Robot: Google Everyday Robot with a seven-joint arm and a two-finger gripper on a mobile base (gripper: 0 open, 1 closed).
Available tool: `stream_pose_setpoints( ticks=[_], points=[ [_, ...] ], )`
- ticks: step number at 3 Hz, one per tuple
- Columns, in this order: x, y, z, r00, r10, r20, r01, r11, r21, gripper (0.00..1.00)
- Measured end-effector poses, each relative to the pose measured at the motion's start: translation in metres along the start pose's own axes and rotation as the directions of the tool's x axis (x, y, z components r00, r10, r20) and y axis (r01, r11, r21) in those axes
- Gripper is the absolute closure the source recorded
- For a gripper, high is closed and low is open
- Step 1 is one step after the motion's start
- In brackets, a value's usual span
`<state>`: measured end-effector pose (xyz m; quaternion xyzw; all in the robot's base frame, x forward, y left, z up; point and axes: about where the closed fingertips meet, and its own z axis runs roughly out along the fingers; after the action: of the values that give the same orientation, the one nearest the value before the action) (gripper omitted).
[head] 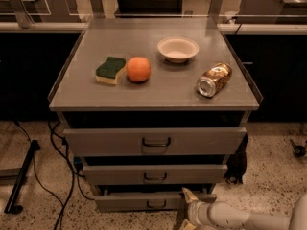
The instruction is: Open bottom drawer
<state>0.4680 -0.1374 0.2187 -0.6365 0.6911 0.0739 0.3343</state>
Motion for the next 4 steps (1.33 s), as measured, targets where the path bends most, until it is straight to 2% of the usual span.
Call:
stream_pose_setpoints(
  ticks=[1, 2, 4],
  points=[
    [0.007, -0.014, 0.011, 1.0, 0.013, -0.002, -0.013, 0.9996, 0.024, 0.0],
    [0.011, -0.023, 0.022, 1.0, 0.027, -0.009, -0.027, 0.9993, 0.026, 0.0],
    [0.017, -0.031, 0.041, 0.996, 0.077, -0.048, -0.078, 0.9968, -0.015, 0.0]
  ],
)
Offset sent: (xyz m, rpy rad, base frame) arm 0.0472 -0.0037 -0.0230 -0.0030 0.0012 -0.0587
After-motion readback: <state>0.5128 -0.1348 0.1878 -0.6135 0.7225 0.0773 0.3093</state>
